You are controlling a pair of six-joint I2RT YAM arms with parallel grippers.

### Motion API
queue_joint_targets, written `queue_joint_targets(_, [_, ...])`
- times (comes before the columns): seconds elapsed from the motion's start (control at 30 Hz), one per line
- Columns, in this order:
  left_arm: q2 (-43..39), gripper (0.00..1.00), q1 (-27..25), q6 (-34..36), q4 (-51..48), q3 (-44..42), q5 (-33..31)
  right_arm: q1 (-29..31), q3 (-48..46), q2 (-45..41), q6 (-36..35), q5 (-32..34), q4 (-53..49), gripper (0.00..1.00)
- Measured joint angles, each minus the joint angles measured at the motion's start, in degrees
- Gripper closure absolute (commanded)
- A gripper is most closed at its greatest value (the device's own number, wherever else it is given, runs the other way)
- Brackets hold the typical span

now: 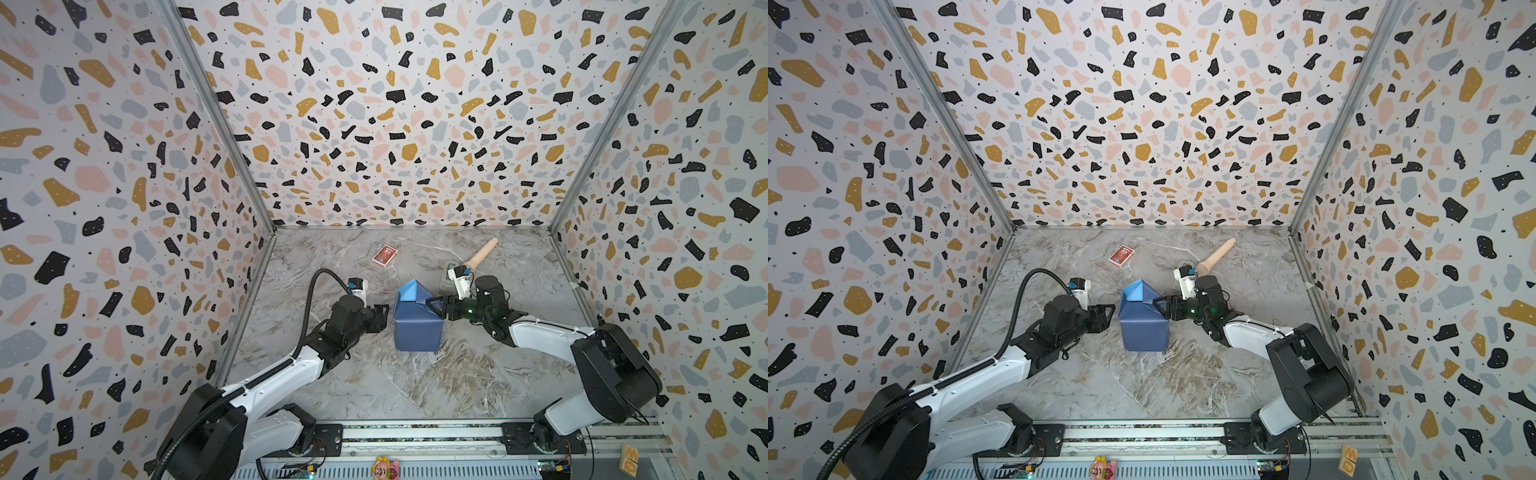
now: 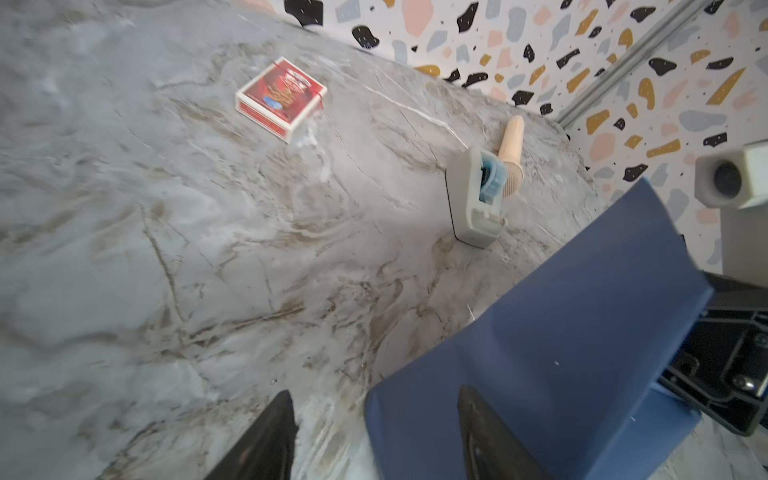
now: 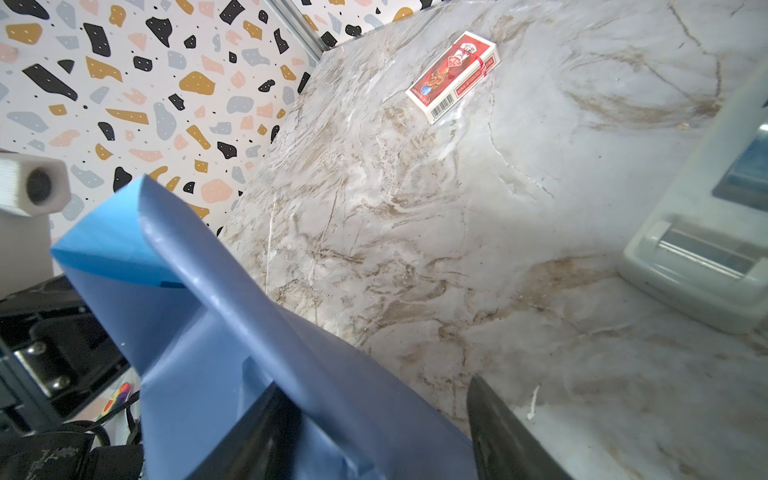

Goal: Wrap the gift box in paper

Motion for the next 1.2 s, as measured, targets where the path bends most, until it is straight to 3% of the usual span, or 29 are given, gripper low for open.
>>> queue_joint_targets(0.53, [5.07, 0.31, -2.54, 1.18, 5.46, 2.14, 3.10, 0.07, 0.00, -0.02, -0.24, -0.02, 0.13, 0.34])
queue_joint_targets(1.0, [11.65, 0.25, -2.56, 8.66, 3.72, 7.52, 5.42, 0.07, 0.00, -0.02, -0.85, -0.22, 0.20, 0.34])
queue_joint_targets(1.2, [12.52, 0.23, -2.14, 10.40, 4.15, 7.91, 5.64, 0.04, 0.20, -0.24, -3.37, -0.96, -0.24, 0.29])
